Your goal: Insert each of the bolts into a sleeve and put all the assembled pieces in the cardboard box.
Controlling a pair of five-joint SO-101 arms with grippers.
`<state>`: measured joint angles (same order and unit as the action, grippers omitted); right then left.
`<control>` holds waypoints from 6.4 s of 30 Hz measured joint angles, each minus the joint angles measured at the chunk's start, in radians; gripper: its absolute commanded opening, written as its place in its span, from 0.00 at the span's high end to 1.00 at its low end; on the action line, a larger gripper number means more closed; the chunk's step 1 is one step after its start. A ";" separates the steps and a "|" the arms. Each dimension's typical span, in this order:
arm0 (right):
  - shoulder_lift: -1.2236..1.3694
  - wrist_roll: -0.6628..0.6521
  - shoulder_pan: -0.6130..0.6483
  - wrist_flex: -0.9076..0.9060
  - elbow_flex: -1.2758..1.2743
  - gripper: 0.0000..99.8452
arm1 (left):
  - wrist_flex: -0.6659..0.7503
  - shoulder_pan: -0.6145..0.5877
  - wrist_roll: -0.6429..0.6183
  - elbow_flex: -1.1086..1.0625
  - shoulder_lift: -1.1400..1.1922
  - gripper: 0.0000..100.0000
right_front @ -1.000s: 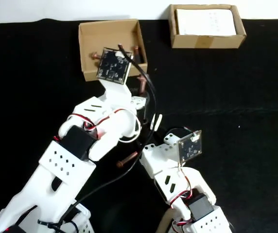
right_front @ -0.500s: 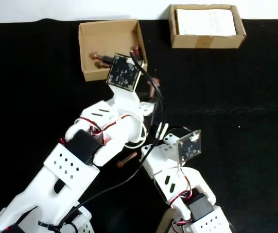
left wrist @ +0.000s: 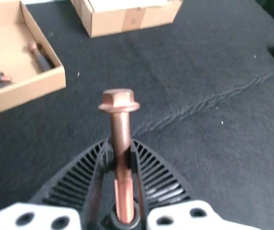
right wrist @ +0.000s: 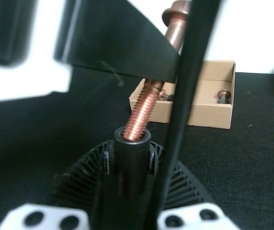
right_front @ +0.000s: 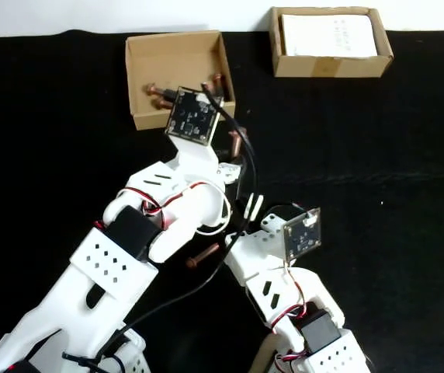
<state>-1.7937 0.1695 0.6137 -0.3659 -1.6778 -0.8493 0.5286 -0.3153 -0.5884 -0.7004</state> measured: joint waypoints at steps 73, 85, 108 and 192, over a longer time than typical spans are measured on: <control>0.064 -0.057 -0.169 0.091 0.018 0.99 | -0.825 -0.120 0.224 0.586 -0.002 0.81; 0.760 -0.057 -0.169 0.273 0.516 0.99 | -0.747 -0.522 0.307 0.281 -0.190 0.85; 2.544 -0.057 -0.203 0.249 2.087 0.99 | 0.175 -0.761 0.321 -0.770 -0.207 0.79; 2.984 0.044 0.083 -1.295 3.050 0.99 | 0.091 -1.034 0.014 -0.315 0.462 0.79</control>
<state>1.1907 0.2140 0.6966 -1.6609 1.3725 -0.7587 -0.5056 -0.3015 -0.9030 -0.2386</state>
